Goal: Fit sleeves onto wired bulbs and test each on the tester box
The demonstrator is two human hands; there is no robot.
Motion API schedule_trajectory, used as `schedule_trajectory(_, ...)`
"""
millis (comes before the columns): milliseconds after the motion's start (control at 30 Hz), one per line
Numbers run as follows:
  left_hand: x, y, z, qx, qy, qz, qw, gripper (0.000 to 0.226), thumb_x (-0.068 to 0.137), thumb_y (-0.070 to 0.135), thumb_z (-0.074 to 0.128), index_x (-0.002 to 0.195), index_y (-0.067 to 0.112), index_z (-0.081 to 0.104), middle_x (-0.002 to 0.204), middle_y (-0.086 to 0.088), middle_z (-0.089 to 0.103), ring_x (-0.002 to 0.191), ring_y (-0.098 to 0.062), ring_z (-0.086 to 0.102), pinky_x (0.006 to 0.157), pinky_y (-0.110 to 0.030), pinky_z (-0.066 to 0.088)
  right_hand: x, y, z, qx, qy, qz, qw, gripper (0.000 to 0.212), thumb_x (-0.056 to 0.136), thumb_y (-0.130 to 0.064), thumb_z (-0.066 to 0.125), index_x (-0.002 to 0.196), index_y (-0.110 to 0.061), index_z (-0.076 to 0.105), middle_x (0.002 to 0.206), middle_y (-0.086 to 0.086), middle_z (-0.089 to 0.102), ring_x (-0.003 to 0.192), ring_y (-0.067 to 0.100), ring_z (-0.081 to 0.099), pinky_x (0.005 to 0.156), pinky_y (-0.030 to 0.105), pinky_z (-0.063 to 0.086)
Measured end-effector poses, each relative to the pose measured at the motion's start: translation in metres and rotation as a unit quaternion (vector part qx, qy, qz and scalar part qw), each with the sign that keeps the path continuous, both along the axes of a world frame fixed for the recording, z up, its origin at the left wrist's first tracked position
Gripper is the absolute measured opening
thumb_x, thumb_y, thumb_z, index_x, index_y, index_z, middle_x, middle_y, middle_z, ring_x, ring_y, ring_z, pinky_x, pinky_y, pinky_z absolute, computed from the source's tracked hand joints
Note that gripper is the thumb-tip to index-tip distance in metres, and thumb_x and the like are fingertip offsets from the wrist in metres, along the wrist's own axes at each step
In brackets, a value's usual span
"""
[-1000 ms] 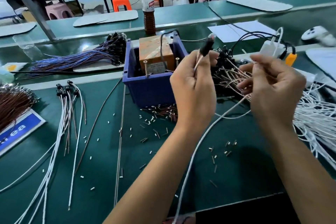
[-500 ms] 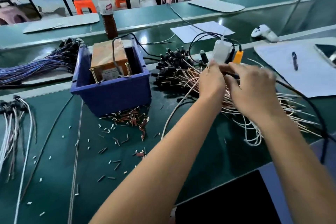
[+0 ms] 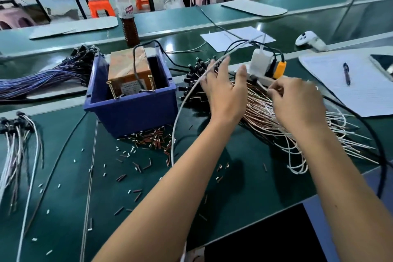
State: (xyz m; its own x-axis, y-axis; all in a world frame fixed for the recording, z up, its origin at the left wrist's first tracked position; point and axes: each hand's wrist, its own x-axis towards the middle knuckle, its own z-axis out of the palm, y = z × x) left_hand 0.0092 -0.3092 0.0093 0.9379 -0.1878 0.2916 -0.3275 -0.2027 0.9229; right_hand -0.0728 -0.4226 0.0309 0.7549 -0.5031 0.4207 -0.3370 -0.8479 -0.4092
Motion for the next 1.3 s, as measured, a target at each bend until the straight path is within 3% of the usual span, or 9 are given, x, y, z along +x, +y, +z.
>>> schedule_trajectory(133,0.011,0.012,0.002,0.089,-0.146,0.043,0.984,0.053,0.11,0.041,0.036,0.162,0.034,0.031,0.173,0.005,0.011,0.157,-0.018,0.004,0.124,-0.034,0.004,0.03,0.025,-0.002,-0.03,-0.017,0.055,0.998,0.018,0.102,-0.025,0.062,0.11,-0.018,0.077,0.091,0.022,0.074,0.084,0.043,0.069,0.066,0.04,0.047)
schedule_trajectory(233,0.019,0.024,-0.002,0.187,-0.224,0.016,0.956,0.052,0.111,0.039,0.026,0.161,0.027,0.036,0.168,0.002,0.032,0.158,-0.023,0.017,0.13,-0.038,0.01,0.048,0.038,-0.005,0.002,0.011,0.117,0.993,0.023,0.102,-0.023,0.056,0.094,-0.015,0.075,0.09,0.022,0.074,0.084,0.042,0.069,0.069,0.041,0.049)
schedule_trajectory(333,0.023,0.032,-0.011,0.299,-0.231,-0.052,0.924,0.052,0.112,0.037,0.023,0.156,0.02,0.045,0.156,0.0,0.051,0.158,-0.021,0.018,0.129,-0.038,0.007,0.054,0.038,-0.006,-0.002,0.057,0.119,0.991,0.022,0.097,-0.013,0.055,0.09,-0.012,0.076,0.093,0.019,0.075,0.085,0.037,0.069,0.076,0.04,0.052)
schedule_trajectory(567,0.03,0.036,-0.019,0.421,-0.279,-0.073,0.86,0.051,0.112,0.036,0.022,0.149,0.023,0.055,0.162,0.004,0.042,0.161,-0.02,0.005,0.129,-0.042,-0.005,0.042,0.025,0.01,-0.049,0.163,0.033,0.985,0.012,0.095,-0.025,0.073,0.102,-0.017,0.079,0.097,0.016,0.074,0.091,0.037,0.07,0.079,0.038,0.058)
schedule_trajectory(833,0.018,0.03,-0.017,0.517,-0.267,-0.054,0.812,0.054,0.112,0.039,0.017,0.162,0.022,0.031,0.172,0.003,0.019,0.16,-0.024,-0.008,0.127,-0.05,-0.013,0.017,0.028,0.016,-0.048,0.182,-0.009,0.982,0.011,0.09,-0.017,0.074,0.094,-0.025,0.08,0.085,0.006,0.062,0.092,0.035,0.066,0.072,0.034,0.048)
schedule_trajectory(967,0.005,0.042,-0.004,0.377,-0.264,-0.125,0.879,0.046,0.113,0.031,0.032,0.151,0.016,0.052,0.162,-0.004,0.043,0.154,-0.023,0.031,0.127,-0.044,0.018,0.015,0.038,0.018,-0.012,0.048,-0.03,0.998,0.009,0.093,-0.018,0.07,0.095,-0.02,0.079,0.093,0.016,0.074,0.089,0.04,0.069,0.075,0.039,0.052)
schedule_trajectory(1033,-0.008,0.057,0.009,0.281,-0.242,-0.175,0.912,0.033,0.107,0.021,0.044,0.105,0.007,0.074,0.119,-0.014,0.075,0.113,-0.033,0.068,0.093,-0.043,0.051,0.016,0.051,0.022,-0.021,-0.033,-0.028,0.999,0.012,0.094,-0.018,0.067,0.097,-0.017,0.078,0.09,0.018,0.075,0.086,0.042,0.069,0.074,0.041,0.055)
schedule_trajectory(1133,-0.02,0.082,0.023,0.231,-0.183,-0.181,0.938,0.028,0.086,0.014,0.048,0.063,0.001,0.057,0.062,-0.017,0.067,0.063,-0.037,0.066,0.059,-0.048,0.051,0.017,0.077,0.028,-0.014,-0.13,0.024,0.991,0.013,0.093,-0.018,0.065,0.097,-0.016,0.078,0.087,0.013,0.076,0.082,0.038,0.069,0.072,0.037,0.053)
schedule_trajectory(1300,-0.024,0.156,0.033,0.086,-0.126,-0.159,0.975,0.023,0.086,0.001,0.055,0.066,-0.001,0.066,0.058,-0.009,0.067,0.049,-0.022,0.064,0.048,-0.037,0.052,0.025,0.135,0.033,0.039,-0.198,0.156,0.967,0.012,0.092,-0.02,0.065,0.089,-0.017,0.076,0.081,0.002,0.075,0.073,0.021,0.067,0.071,0.032,0.052)
